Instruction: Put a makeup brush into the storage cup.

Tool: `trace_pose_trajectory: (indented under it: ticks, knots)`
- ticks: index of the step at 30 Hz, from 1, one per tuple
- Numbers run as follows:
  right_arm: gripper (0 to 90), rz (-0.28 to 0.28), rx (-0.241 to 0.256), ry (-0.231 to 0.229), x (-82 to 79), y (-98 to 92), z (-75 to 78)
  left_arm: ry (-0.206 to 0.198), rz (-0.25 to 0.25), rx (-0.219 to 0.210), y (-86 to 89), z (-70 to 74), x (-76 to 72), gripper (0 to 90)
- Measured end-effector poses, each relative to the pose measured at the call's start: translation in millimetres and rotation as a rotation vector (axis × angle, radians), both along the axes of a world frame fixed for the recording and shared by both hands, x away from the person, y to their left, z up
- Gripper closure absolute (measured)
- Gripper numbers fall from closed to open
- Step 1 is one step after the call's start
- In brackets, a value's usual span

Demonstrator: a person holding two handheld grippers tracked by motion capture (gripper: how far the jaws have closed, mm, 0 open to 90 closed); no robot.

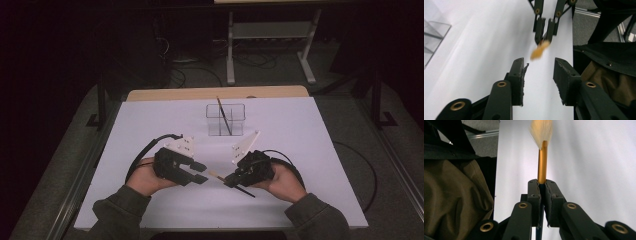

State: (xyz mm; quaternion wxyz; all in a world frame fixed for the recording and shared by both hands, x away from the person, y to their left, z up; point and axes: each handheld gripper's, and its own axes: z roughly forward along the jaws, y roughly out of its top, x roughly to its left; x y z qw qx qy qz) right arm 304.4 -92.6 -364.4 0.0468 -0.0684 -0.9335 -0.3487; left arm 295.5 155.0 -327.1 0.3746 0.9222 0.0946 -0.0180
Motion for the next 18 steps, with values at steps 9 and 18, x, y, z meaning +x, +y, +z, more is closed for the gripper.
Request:
trace_pose_trajectory:
  ticks: [9,18]
  knots:
    - [82.7,-0.065,0.068,0.007,6.4,-22.3,1.7,0.002,0.046,-0.028,12.3,-6.9,-1.3,55.5]
    - [82.7,-0.106,0.082,-0.003,12.7,-30.5,2.2,0.001,0.085,-0.061,19.1,-17.9,-4.0,51.4]
